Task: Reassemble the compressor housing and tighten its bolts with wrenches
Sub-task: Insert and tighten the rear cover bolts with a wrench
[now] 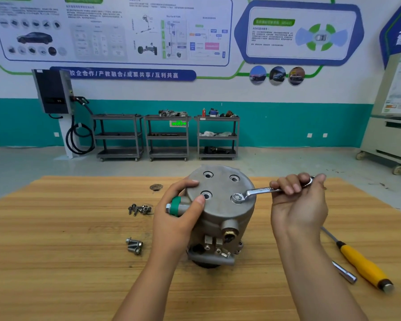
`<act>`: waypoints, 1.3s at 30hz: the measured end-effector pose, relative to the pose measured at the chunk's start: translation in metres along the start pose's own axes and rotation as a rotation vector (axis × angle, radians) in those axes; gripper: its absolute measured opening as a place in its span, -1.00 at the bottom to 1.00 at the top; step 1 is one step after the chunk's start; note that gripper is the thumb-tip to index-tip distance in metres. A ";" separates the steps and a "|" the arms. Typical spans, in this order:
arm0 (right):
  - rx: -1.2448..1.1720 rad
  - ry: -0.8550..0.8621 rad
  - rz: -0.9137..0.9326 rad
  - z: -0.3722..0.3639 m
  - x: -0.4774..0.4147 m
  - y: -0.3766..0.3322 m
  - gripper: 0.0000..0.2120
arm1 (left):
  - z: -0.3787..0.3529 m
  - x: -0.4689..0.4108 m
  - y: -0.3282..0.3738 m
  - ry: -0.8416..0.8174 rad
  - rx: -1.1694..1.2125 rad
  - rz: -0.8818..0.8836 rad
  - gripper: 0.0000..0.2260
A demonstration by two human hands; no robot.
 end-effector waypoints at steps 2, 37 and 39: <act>0.036 0.033 0.036 0.003 0.006 -0.004 -0.62 | -0.002 0.003 0.002 -0.020 -0.013 -0.028 -0.81; -0.498 0.145 -0.173 -0.032 -0.010 -0.003 -0.69 | 0.006 -0.002 -0.009 0.000 -0.006 0.107 -0.79; -0.522 0.127 -0.142 -0.039 -0.016 -0.013 -0.69 | 0.003 -0.001 -0.008 -0.003 0.005 0.095 -0.79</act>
Point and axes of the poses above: each hand's wrist, its own x-axis away from the middle knuckle, its own z-axis out of the back of the hand, y = z × x, the point moved 5 cm from there along -x, towards the middle knuckle, and after that the axes turned 9 degrees about -y, right-handed, at the moved point
